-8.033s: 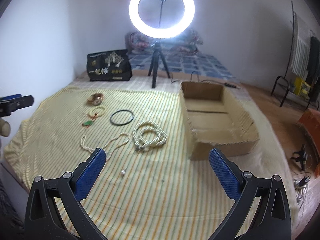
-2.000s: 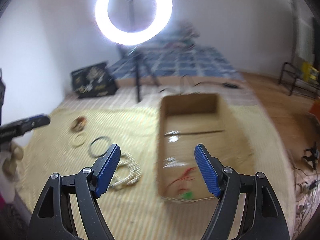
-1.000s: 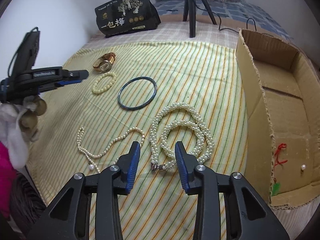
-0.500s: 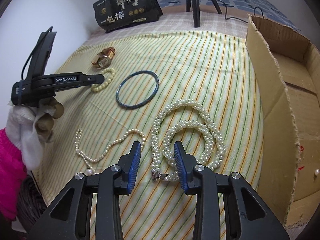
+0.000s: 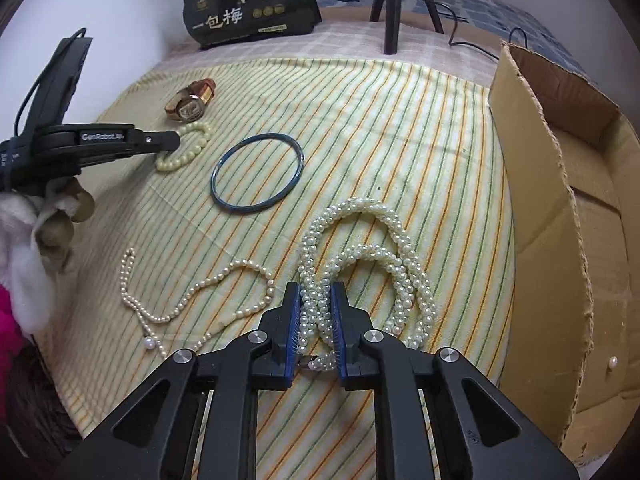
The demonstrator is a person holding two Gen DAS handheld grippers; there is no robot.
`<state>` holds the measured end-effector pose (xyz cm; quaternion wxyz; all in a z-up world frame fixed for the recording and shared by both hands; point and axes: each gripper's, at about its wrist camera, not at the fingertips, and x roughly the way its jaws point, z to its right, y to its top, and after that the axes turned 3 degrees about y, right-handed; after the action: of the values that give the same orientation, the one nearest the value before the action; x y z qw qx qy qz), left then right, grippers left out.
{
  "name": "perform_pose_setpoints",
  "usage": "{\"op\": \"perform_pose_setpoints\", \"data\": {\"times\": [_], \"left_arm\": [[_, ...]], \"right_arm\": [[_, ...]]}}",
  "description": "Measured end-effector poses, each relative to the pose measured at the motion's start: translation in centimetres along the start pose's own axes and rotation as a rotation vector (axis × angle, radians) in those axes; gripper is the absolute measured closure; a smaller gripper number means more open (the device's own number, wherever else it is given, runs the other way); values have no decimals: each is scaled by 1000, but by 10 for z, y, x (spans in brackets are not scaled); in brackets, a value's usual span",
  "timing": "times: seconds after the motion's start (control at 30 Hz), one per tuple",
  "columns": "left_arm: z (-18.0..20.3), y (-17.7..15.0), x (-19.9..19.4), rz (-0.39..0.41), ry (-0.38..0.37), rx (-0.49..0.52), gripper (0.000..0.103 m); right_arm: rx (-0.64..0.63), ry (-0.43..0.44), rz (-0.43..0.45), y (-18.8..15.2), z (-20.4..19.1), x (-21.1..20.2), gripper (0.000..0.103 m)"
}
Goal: Organize jewelry
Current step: 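Grasp the pale bead bracelet with the left tool while the right tool grasps the twisted pearl necklace, then lift the bracelet with the left tool into the box while the right tool drops the necklace there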
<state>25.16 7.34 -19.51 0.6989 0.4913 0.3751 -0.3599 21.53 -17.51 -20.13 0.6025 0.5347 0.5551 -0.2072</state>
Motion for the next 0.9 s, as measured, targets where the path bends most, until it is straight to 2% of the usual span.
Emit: {"op": "perform_pose_setpoints", "data": {"times": [0.07, 0.47, 0.9], "left_arm": [[2, 1, -7, 12, -8, 3, 97], [7, 4, -48, 71, -90, -9, 98], [37, 1, -98, 144, -176, 28, 98]], "right_arm": [[1, -5, 11, -1, 0, -4, 96], [140, 72, 166, 8, 17, -49, 97], [158, 106, 350, 20, 5, -123, 97]]}}
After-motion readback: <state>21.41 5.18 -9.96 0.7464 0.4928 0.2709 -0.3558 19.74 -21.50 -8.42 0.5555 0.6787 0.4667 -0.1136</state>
